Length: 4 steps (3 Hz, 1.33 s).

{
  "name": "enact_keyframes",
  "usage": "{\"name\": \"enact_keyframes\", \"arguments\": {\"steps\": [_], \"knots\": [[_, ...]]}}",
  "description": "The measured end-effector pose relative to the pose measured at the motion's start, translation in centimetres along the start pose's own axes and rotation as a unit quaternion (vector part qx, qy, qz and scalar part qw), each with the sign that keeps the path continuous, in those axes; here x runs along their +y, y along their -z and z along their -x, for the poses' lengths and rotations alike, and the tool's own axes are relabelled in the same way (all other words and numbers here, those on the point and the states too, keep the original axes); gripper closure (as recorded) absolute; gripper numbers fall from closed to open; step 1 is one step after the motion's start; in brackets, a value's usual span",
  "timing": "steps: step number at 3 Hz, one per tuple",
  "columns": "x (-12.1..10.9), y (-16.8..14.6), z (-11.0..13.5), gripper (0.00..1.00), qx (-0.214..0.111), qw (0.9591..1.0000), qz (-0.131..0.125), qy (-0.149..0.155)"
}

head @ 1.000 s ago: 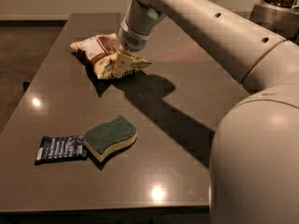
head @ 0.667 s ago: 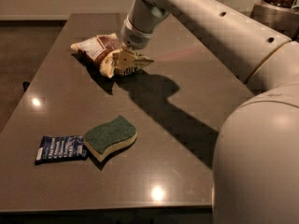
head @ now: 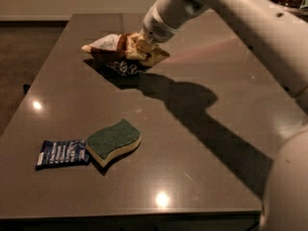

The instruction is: Pick brown chip bag

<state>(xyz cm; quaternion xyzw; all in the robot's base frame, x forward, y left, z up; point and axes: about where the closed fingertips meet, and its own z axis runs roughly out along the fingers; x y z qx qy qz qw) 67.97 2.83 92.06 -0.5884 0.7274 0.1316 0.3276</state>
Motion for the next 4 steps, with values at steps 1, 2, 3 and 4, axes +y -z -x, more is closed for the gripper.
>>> {"name": "enact_keyframes", "arguments": {"steps": [1,2,3,4], "knots": [[-1.1,4.9,-0.3,1.00,-0.089,0.9949,-0.038,-0.027],[-1.5,8.1,-0.4,1.00,-0.133,0.9884,-0.064,-0.034],[-1.2,11.0,-0.1,1.00,-0.159,0.9834,-0.083,-0.027],[-1.2,11.4,-0.3,1.00,-0.161,0.9829,-0.085,-0.027]]}}
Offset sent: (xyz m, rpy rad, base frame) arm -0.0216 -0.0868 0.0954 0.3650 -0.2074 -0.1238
